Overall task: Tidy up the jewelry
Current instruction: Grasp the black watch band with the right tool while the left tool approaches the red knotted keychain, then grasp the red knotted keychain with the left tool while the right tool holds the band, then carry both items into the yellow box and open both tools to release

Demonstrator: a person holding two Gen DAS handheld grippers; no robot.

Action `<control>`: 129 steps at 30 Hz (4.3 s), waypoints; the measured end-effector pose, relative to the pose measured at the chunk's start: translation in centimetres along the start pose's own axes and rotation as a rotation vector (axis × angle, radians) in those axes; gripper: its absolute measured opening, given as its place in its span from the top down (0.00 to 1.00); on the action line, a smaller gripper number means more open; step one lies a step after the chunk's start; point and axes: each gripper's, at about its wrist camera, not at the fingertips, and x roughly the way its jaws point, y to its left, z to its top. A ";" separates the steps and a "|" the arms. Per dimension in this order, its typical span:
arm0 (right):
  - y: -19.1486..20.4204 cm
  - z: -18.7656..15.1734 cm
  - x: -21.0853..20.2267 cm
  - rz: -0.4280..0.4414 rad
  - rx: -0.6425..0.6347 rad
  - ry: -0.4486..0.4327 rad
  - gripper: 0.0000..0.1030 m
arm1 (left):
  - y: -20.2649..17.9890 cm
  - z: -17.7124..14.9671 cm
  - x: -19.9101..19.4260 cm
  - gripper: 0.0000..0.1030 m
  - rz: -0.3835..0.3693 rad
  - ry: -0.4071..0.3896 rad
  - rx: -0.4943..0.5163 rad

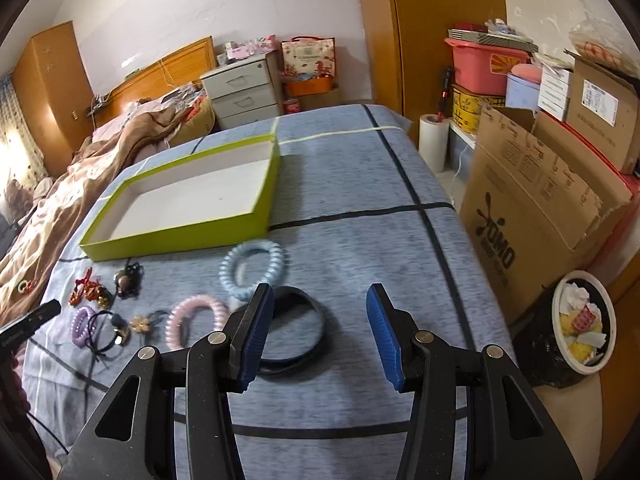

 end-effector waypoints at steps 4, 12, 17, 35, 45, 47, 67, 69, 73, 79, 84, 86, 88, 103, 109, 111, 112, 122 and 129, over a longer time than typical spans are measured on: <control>-0.6 -0.4 0.7 0.016 -0.007 0.053 0.52 | 0.6 0.3 0.8 0.51 -0.010 0.020 -0.013; 0.1 -0.4 2.3 0.025 -0.061 0.116 0.73 | 1.2 0.5 2.2 0.51 -0.019 0.059 0.006; 0.2 -0.4 2.8 0.004 -0.085 0.127 0.86 | 1.4 1.1 2.8 0.51 -0.017 0.061 0.011; 0.8 0.9 1.9 0.008 -0.067 0.075 0.91 | -1.1 2.6 5.0 0.51 -0.020 0.080 0.201; 1.8 1.3 2.0 0.032 -0.063 0.068 0.91 | -0.4 2.9 4.9 0.78 -0.038 0.067 0.168; 1.9 1.2 2.0 0.037 -0.061 0.068 0.91 | -0.3 2.9 4.9 0.80 -0.044 0.063 0.166; 2.0 3.6 -0.6 0.058 -0.041 -0.025 0.91 | -0.5 5.4 1.5 0.87 -0.093 -0.032 0.133; 2.3 4.6 -0.4 0.070 -0.038 -0.032 0.91 | -0.7 6.4 1.4 0.87 -0.111 -0.045 0.120; 3.4 6.2 0.1 0.085 -0.051 -0.050 0.91 | -1.4 8.1 2.0 0.87 -0.145 -0.048 0.119; 5.1 9.3 2.5 0.090 -0.092 -0.052 0.91 | -2.7 10.3 3.9 0.87 -0.175 -0.040 0.124; 5.8 11.1 5.4 0.085 -0.084 -0.027 0.91 | -3.7 12.0 5.7 0.87 -0.200 -0.025 0.110; 5.9 11.6 6.6 0.084 -0.072 -0.012 0.91 | -4.2 12.6 6.5 0.87 -0.191 -0.023 0.116; 5.9 11.9 7.7 0.086 -0.062 0.003 0.91 | -4.4 13.0 7.2 0.87 -0.211 -0.010 0.102; 6.9 12.8 12.8 0.048 -0.062 0.077 0.91 | -6.0 13.8 12.1 0.86 -0.177 0.084 0.110; 7.3 12.7 13.5 0.024 -0.086 0.086 0.91 | -6.2 13.6 13.2 0.86 -0.173 0.111 0.111; 7.3 12.6 13.5 0.024 -0.092 0.088 0.91 | -6.2 13.5 13.3 0.86 -0.171 0.109 0.114; 7.3 12.6 13.5 0.023 -0.093 0.088 0.91 | -6.3 13.6 13.3 0.86 -0.172 0.108 0.115; 7.5 12.7 13.6 0.013 -0.109 0.088 0.91 | -6.4 13.7 13.4 0.85 -0.164 0.111 0.124; 7.5 12.7 13.6 0.017 -0.106 0.092 0.91 | -6.7 13.9 13.5 0.64 -0.166 0.110 0.121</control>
